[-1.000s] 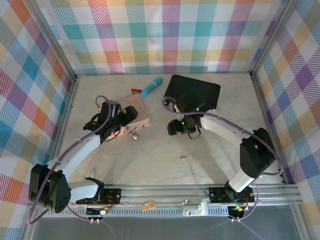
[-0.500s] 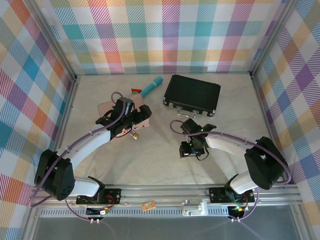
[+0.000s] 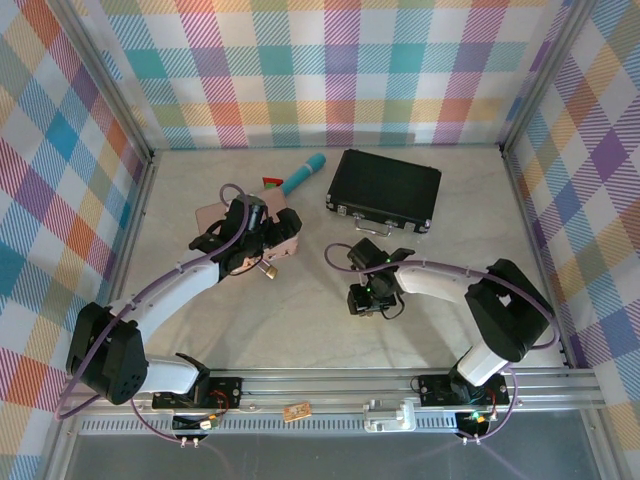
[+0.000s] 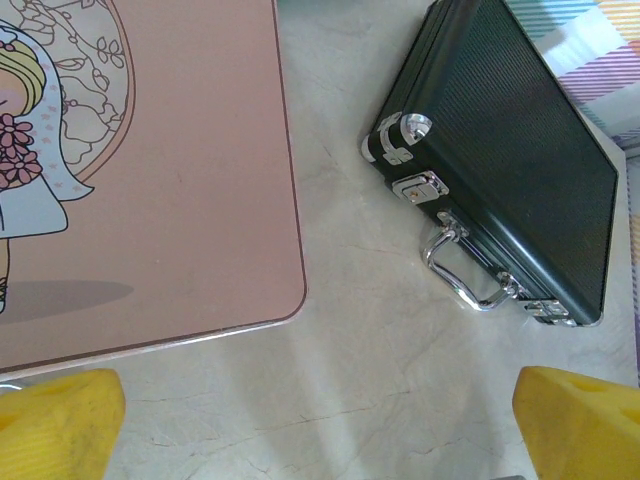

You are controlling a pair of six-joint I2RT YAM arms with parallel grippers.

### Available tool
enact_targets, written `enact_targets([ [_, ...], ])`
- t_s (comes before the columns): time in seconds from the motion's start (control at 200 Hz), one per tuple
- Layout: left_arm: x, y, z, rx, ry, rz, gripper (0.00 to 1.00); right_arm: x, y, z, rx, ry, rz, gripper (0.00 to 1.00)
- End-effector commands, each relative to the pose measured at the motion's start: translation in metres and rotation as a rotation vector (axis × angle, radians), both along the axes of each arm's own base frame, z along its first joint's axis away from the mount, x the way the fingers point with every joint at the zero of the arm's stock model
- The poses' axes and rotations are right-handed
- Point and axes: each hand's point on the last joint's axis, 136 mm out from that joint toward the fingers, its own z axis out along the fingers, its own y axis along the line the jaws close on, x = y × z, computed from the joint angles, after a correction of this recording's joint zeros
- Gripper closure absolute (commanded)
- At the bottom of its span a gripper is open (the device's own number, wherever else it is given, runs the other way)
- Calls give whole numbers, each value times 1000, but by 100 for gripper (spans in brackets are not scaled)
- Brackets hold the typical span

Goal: Unlock the padlock with the key

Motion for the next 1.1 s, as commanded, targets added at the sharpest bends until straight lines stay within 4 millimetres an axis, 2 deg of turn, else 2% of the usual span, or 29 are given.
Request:
enact_targets([
  [0.0, -4, 1, 6, -2, -10, 16, 1, -17, -9, -1, -9, 26, -11, 61],
  [0.135, -1, -3, 3, -7, -2, 8, 1, -25, -18, -5, -24, 23, -12, 61],
  [0.285, -2, -7, -2, -14, 14, -7, 1, -24, -23, -4, -40, 7, -17, 60],
  [0.425, -4, -7, -1, -11, 15, -8, 1, -21, -31, 4, -79, -15, -27, 45],
  [0.515, -5, -5, 0, -6, 11, -3, 1, -18, -33, 18, -82, -41, -42, 43],
  [0.595, -5, -4, 0, 1, 12, -2, 1, -17, -39, 28, -96, -54, -66, 43],
  [0.695, -4, -5, -1, 2, 17, -4, 1, -19, -47, 29, -123, -60, -90, 44],
  [0.855, 0, -10, -2, -6, 21, -14, 1, -25, -59, 14, -182, -30, -128, 50],
  [1.095, 3, -14, -4, -17, 31, -22, 1, -27, -59, -2, -182, -17, -130, 59],
])
